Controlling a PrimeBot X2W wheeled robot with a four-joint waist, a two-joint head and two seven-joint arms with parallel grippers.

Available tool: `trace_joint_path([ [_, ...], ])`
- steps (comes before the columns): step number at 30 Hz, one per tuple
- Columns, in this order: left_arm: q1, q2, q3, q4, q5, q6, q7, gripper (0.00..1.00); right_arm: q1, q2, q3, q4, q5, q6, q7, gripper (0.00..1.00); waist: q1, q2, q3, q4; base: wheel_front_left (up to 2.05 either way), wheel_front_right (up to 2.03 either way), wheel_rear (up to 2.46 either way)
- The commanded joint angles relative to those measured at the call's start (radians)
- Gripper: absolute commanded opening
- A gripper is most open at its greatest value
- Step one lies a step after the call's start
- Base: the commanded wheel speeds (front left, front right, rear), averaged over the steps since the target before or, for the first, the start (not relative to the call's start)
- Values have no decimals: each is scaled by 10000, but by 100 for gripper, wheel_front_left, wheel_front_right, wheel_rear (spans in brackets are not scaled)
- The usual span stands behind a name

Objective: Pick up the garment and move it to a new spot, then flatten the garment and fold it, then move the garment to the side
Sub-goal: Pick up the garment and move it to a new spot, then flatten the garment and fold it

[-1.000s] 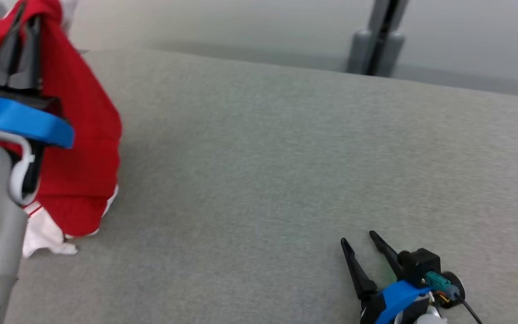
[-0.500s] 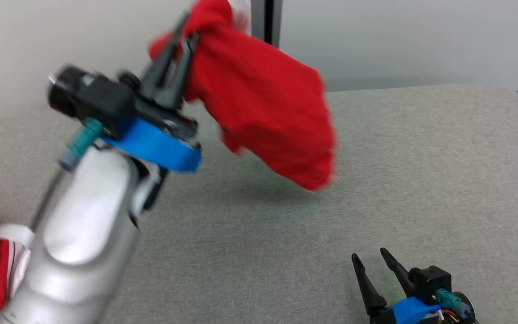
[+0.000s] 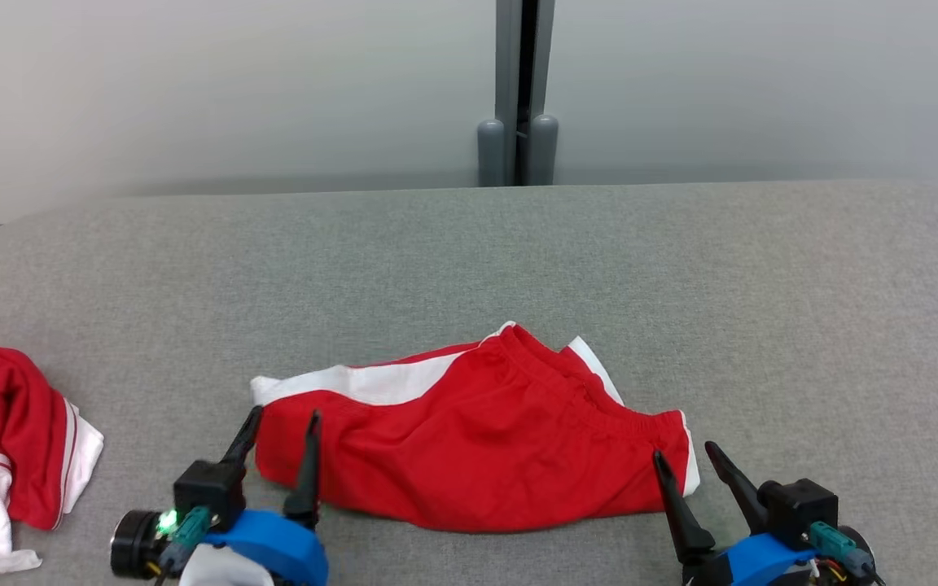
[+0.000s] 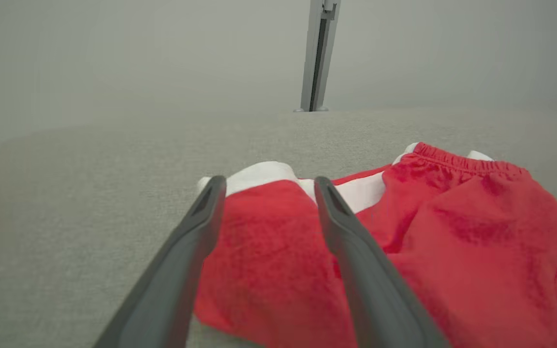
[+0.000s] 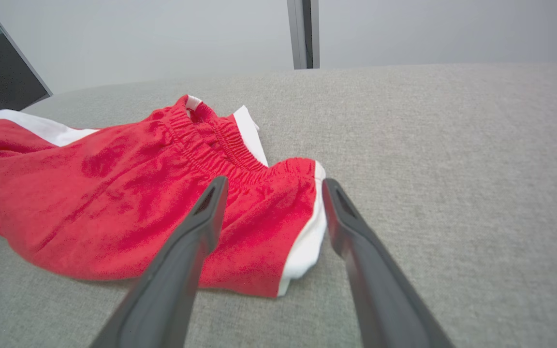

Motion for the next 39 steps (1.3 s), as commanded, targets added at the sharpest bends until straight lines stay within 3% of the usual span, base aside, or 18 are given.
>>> trace_joint_path([
  [1,263,-48,347,-74,112,90,-29,100,47,-26,-74,-128,-30,1,-6,100,1,0,-56,90,0,0,0],
  [11,1954,-608,1975,-722,915,-111,-28,100,489,-24,-170,-568,-45,1,-6,100,1,0,-567,240,0,0,0],
  [22,2156,-1087,2354,-583,1610,-602,-30,100,442,-23,38,-276,-27,1,-6,100,1,0,-581,524,0,0,0],
  [30,1792,-1196,2280,-488,1858,-824,-28,100,-1178,-27,447,117,472,1,-7,100,1,0,-9,1348,0,0,0],
  [39,1277,-1237,1947,-255,1830,-985,-30,100,-4297,-7,370,2399,1213,1,163,100,1,0,1091,2529,0,0,0],
])
